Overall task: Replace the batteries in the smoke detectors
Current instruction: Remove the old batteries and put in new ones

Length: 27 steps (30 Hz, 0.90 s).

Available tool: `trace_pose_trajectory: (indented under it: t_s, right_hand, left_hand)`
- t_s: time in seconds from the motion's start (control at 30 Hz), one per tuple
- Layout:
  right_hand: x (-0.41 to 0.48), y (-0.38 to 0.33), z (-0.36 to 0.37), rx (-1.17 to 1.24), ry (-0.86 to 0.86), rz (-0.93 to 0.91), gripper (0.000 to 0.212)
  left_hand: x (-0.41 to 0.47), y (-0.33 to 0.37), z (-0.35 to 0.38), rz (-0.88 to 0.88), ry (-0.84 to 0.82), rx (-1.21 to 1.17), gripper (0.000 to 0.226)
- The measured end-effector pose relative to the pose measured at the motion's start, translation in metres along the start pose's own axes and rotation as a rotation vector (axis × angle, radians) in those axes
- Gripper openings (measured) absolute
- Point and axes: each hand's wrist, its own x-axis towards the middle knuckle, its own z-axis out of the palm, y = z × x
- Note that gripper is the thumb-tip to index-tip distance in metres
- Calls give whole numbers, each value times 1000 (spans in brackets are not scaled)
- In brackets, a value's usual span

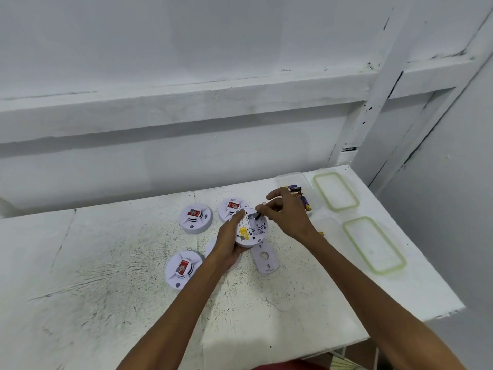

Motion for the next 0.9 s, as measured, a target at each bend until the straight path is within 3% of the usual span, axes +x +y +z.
trace_pose_trajectory:
  t_s: [0.33,0.6,0.9]
  right_hand:
    - [-17,1,11,-307,28,-290,21]
    - [-18,13,23,-535,42,-412,15]
    - [-27,10,27,-701,51,-564,30]
  left_hand:
    - [0,-4,-2,-5,13,-5,38]
    - [2,-6,3,-10,38,-45,31]
    - [2,1,4,-10,70,-71,34]
